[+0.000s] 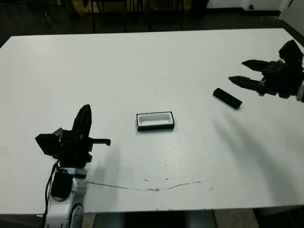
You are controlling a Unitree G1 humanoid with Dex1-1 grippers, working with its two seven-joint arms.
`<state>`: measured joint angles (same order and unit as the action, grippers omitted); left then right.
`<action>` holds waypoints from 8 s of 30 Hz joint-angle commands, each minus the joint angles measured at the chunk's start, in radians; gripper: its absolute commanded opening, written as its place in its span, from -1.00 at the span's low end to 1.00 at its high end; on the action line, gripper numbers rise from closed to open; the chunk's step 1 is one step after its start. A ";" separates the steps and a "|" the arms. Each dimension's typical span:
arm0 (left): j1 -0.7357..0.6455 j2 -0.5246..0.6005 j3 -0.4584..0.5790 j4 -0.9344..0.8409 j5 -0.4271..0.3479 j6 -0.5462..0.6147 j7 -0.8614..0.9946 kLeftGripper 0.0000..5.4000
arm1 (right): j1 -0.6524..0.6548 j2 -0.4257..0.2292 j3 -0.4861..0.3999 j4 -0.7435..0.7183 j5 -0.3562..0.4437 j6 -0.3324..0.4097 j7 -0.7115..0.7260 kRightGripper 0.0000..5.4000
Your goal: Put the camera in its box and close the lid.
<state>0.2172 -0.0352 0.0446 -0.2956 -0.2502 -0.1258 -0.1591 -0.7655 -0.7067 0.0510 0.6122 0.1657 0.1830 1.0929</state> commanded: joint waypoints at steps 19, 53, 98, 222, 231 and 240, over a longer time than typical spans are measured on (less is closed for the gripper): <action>-0.009 0.011 0.003 0.042 0.008 -0.011 -0.007 -1.00 | -0.002 0.073 -0.016 0.146 -0.042 -0.013 -0.039 0.99; 0.007 0.019 0.015 0.034 -0.031 0.002 -0.024 -1.00 | 0.036 0.124 -0.005 0.316 -0.115 -0.001 -0.111 0.99; 0.012 0.025 0.017 0.028 -0.030 0.004 -0.029 -1.00 | 0.199 0.138 0.011 0.071 -0.156 0.072 -0.271 -0.61; 0.009 -0.001 -0.019 0.056 0.000 -0.030 -0.009 -1.00 | -0.221 0.348 0.429 0.143 -0.330 -0.229 0.366 -0.85; 0.011 -0.005 -0.022 0.055 -0.001 -0.028 -0.005 -1.00 | -0.227 0.359 0.439 0.167 -0.346 -0.261 0.384 -0.85; 0.012 -0.003 -0.024 0.064 0.005 -0.043 -0.010 -1.00 | -0.251 0.371 0.450 0.183 -0.367 -0.249 0.385 -0.85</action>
<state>0.2140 -0.0402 0.0206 -0.2500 -0.2505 -0.1691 -0.1700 -1.0097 -0.3444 0.4909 0.7824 -0.1888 -0.0664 1.4753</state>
